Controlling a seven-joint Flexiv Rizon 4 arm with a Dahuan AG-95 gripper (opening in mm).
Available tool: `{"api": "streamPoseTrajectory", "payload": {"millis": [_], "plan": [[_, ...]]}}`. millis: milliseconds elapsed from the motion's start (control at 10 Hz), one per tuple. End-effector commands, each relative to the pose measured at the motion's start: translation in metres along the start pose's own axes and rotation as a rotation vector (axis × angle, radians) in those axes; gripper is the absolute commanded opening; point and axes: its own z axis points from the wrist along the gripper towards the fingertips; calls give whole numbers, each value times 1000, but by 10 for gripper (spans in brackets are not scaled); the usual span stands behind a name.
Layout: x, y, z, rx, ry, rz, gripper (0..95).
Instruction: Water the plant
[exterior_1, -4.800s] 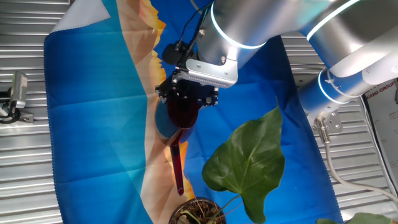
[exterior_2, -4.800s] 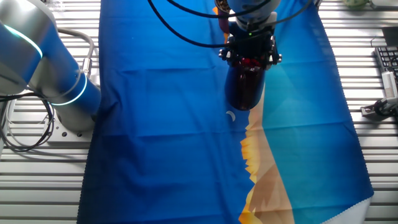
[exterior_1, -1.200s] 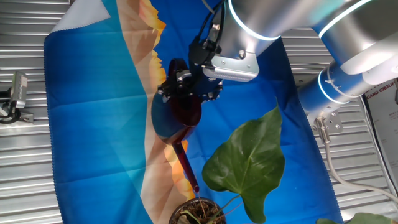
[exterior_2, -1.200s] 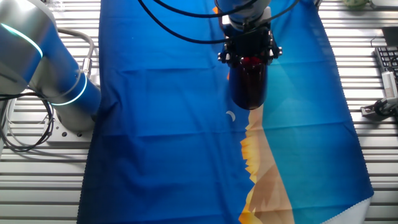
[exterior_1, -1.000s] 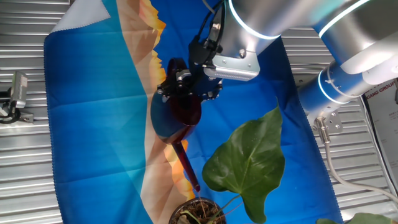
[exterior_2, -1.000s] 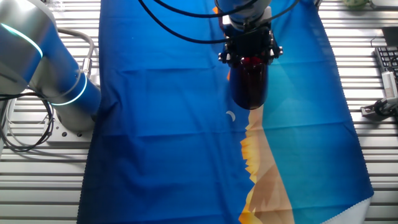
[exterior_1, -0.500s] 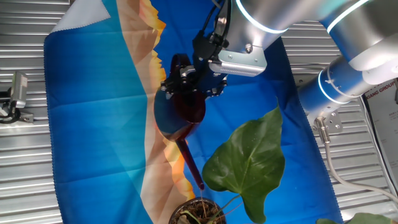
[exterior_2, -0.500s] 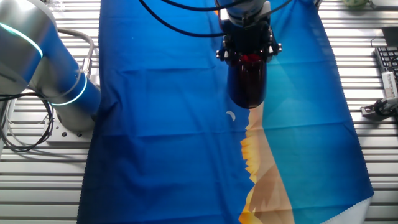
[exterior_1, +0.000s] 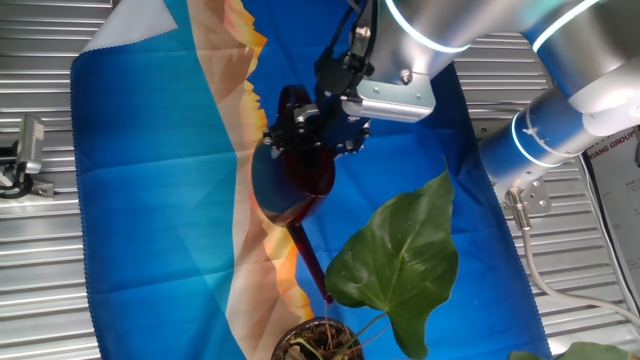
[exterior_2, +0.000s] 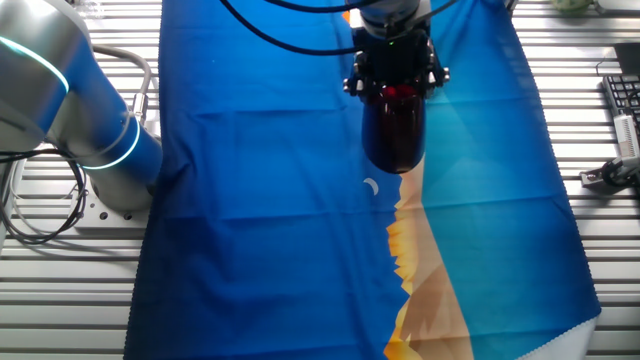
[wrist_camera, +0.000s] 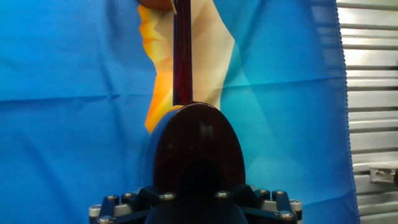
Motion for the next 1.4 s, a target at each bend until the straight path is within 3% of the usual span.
{"api": "streamPoseTrajectory", "payload": {"millis": [100,300,1400], "plan": [[-3,0,-4,-15,6,10,0],[-11,1,-6,-17,24,27,0],[-29,2,-7,-28,33,55,0]]}}
